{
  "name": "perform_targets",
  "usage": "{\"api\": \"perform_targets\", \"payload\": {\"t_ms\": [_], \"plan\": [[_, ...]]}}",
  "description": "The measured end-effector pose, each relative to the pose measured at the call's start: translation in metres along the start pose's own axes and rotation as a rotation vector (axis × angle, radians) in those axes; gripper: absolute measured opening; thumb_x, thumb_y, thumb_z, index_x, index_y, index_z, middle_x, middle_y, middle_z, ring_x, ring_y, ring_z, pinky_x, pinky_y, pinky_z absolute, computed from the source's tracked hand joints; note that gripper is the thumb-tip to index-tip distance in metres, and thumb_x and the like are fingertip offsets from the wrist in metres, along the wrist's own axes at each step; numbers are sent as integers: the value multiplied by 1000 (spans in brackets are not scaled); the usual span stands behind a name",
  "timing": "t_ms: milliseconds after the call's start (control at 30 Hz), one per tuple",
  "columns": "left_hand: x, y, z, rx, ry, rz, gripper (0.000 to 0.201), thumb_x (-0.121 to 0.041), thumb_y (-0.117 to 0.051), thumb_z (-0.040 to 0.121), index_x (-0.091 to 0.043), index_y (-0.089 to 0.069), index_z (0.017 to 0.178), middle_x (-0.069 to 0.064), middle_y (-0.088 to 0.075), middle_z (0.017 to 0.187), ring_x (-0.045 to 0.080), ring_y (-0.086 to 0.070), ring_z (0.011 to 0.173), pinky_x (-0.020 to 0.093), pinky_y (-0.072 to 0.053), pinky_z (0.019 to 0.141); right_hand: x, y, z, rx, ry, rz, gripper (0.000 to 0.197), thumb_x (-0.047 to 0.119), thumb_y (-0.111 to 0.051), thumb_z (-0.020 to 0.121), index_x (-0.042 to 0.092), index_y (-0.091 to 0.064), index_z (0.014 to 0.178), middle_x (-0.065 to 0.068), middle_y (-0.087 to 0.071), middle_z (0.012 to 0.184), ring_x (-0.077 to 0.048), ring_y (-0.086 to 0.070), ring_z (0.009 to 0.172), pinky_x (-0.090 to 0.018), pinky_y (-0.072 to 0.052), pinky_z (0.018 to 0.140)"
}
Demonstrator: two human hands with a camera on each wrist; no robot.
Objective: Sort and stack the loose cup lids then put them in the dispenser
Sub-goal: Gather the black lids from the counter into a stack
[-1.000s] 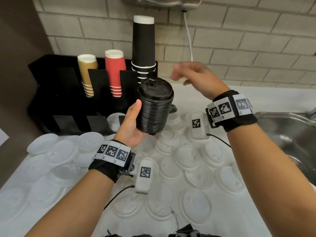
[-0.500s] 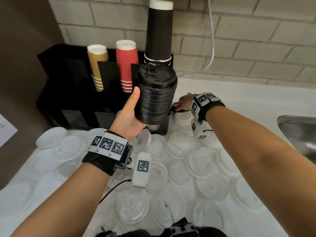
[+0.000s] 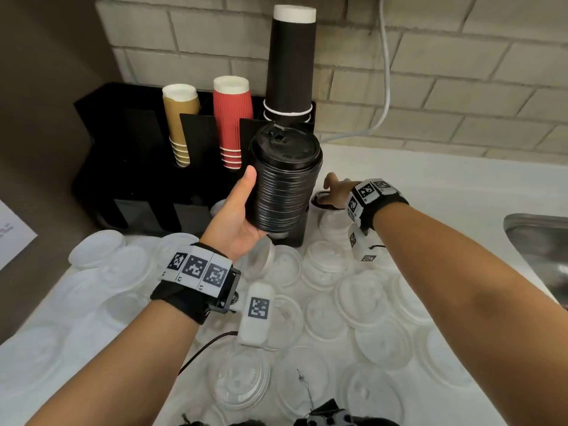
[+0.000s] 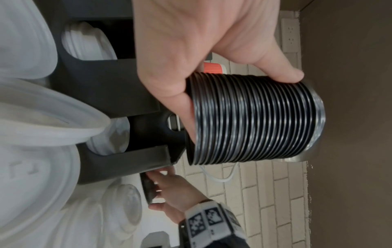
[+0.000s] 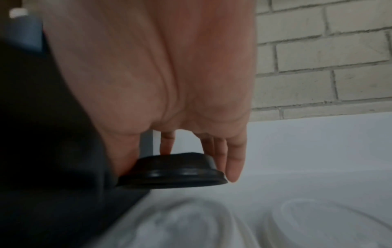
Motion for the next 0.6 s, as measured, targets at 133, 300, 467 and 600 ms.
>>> {"api": "perform_targets", "payload": {"t_ms": [133,300,467,600], "plan": [[5,0,-3,59,14,-7,58,-53,-53,83,-15,-63,127,12,-61,133,27,-57,125,41,-54,93,-7,27,-23,-2,-18,306,58,62,-40,89,21,-31,130,-17,-52,116,-30,-53,97,-40,-41,87],[15,0,-14,56,46,-20,65,-55,-68,74,-15,-64,125,13,-59,135,27,-56,126,42,-52,96,-21,53,-82,9,46,746,36,54,-41,91,30,-33,116,0,-56,98,-16,-51,85,-30,-43,68],[21,-3,-33,-16,47,4,75,-53,-68,74,-13,-55,136,13,-57,138,28,-53,129,43,-50,99,-14,76,-154,-178,270,1013,25,41,-50,89,33,-47,113,5,-57,91,-12,-53,80,-31,-43,81],[27,-9,-48,-50,69,69,75,-52,-58,81,-12,-45,143,13,-54,141,28,-53,129,43,-50,96,15,89,-201,-177,519,1016,44,32,-59,80,30,-55,124,-8,-60,116,-16,-59,98,-30,-46,87]]}}
Point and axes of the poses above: each hand's wrist, its own z-axis towards the middle knuckle, its own y-axis out of the back of the hand, x = y × z, the point moved 4 cm from there along z, towards the middle knuckle
